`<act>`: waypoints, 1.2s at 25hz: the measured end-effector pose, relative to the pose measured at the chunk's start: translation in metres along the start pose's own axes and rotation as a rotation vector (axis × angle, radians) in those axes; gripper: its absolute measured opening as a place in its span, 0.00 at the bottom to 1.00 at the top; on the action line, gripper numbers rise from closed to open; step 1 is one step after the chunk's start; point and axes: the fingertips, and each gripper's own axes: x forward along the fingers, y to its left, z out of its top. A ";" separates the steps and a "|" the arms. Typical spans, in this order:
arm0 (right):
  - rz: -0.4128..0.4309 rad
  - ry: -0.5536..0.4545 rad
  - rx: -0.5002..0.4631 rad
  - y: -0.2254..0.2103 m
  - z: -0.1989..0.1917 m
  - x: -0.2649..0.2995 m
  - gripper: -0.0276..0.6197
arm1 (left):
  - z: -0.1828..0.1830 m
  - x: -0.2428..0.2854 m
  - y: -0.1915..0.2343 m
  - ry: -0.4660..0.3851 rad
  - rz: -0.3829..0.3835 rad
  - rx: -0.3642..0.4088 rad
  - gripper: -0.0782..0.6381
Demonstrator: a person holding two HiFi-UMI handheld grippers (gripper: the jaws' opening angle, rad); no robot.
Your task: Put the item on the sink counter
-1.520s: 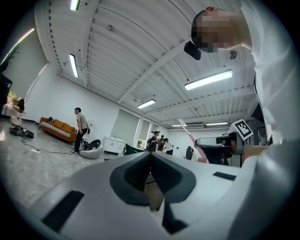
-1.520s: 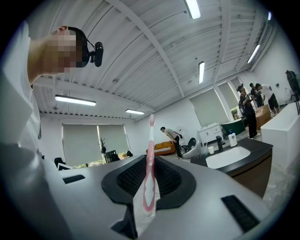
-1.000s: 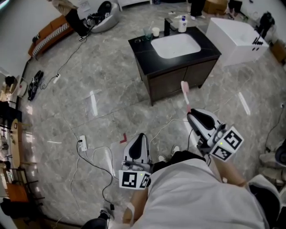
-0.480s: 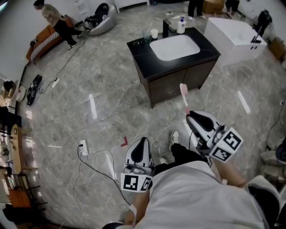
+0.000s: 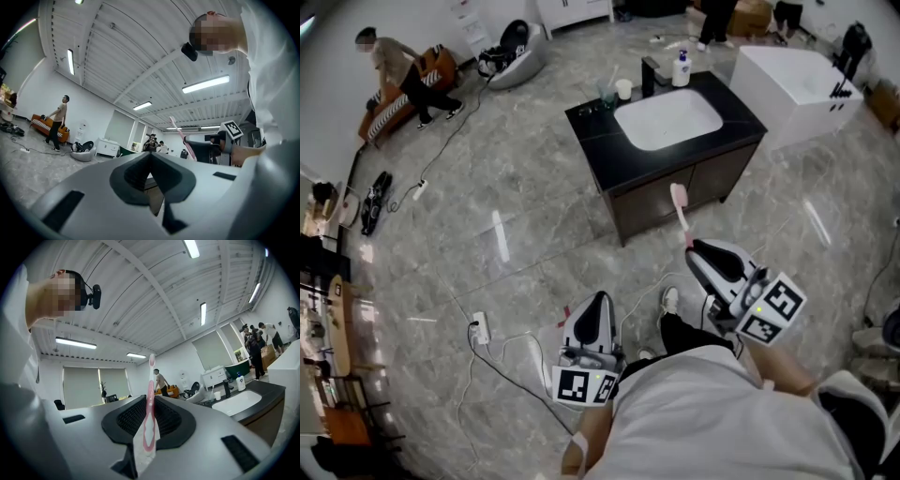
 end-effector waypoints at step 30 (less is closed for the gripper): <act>0.043 0.007 0.133 -0.235 0.032 0.085 0.16 | -0.030 0.226 0.049 0.121 0.130 0.034 0.11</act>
